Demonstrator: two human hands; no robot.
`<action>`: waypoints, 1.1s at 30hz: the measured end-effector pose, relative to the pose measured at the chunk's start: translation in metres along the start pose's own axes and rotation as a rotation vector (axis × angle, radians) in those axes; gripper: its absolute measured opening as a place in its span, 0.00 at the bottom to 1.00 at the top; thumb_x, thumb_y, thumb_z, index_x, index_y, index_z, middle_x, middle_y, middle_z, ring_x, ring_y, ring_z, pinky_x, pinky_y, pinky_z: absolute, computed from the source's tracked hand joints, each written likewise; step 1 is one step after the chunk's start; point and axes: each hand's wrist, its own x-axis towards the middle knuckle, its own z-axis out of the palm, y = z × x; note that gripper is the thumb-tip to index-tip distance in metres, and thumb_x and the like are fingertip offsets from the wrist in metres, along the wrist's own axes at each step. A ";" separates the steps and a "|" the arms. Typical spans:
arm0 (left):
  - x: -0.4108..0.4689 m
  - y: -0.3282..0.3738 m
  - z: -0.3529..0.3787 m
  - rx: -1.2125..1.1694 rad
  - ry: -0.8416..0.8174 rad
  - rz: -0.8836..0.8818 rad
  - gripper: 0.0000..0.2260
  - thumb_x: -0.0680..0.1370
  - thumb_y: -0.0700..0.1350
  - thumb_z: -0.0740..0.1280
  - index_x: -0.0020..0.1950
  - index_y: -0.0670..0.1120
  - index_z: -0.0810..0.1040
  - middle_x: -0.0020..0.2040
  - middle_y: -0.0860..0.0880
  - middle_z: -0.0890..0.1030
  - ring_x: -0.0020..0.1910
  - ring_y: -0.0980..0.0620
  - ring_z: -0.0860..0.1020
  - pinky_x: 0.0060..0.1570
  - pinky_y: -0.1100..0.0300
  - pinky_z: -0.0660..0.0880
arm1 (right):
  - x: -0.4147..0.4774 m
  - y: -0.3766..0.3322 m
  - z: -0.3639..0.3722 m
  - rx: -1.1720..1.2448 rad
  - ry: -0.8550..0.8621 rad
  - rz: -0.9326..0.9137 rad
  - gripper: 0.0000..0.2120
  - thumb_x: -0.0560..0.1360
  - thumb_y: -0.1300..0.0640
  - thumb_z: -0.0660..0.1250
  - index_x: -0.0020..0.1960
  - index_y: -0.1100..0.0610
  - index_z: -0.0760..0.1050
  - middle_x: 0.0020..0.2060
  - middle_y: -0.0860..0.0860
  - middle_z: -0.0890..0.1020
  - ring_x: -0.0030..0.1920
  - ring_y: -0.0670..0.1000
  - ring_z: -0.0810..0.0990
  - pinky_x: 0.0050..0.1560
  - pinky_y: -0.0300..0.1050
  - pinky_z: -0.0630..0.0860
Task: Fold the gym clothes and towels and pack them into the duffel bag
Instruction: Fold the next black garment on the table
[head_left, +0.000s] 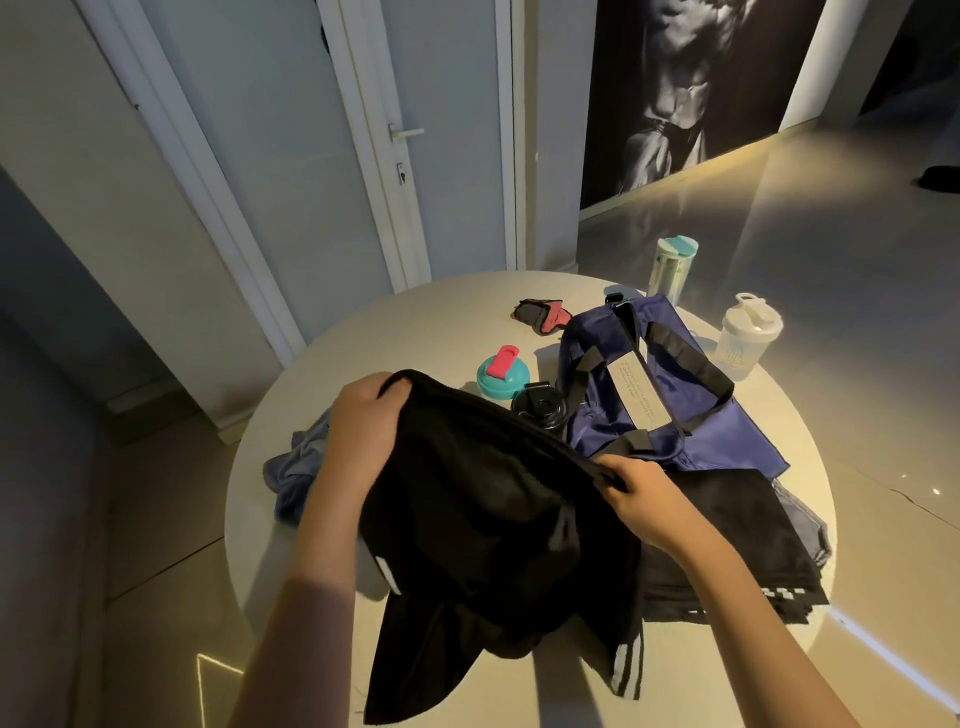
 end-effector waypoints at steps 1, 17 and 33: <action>-0.001 -0.002 -0.004 0.002 0.011 -0.012 0.12 0.80 0.45 0.61 0.49 0.38 0.81 0.45 0.39 0.81 0.45 0.45 0.78 0.43 0.59 0.71 | -0.004 -0.001 -0.002 0.076 -0.003 0.003 0.09 0.78 0.63 0.60 0.51 0.51 0.76 0.41 0.49 0.79 0.38 0.45 0.75 0.38 0.38 0.70; -0.017 -0.087 0.010 0.222 -0.209 -0.193 0.11 0.82 0.48 0.58 0.56 0.47 0.78 0.48 0.49 0.79 0.51 0.50 0.75 0.51 0.59 0.67 | -0.003 0.013 0.020 0.338 0.019 0.158 0.03 0.76 0.60 0.66 0.49 0.55 0.78 0.41 0.48 0.80 0.41 0.43 0.77 0.39 0.34 0.71; -0.055 -0.223 0.085 0.768 -0.676 -0.226 0.22 0.84 0.52 0.47 0.78 0.50 0.54 0.79 0.51 0.51 0.76 0.48 0.52 0.74 0.53 0.50 | 0.029 0.073 0.176 -0.105 -0.394 0.216 0.24 0.82 0.46 0.50 0.76 0.51 0.55 0.76 0.48 0.56 0.75 0.54 0.56 0.73 0.49 0.57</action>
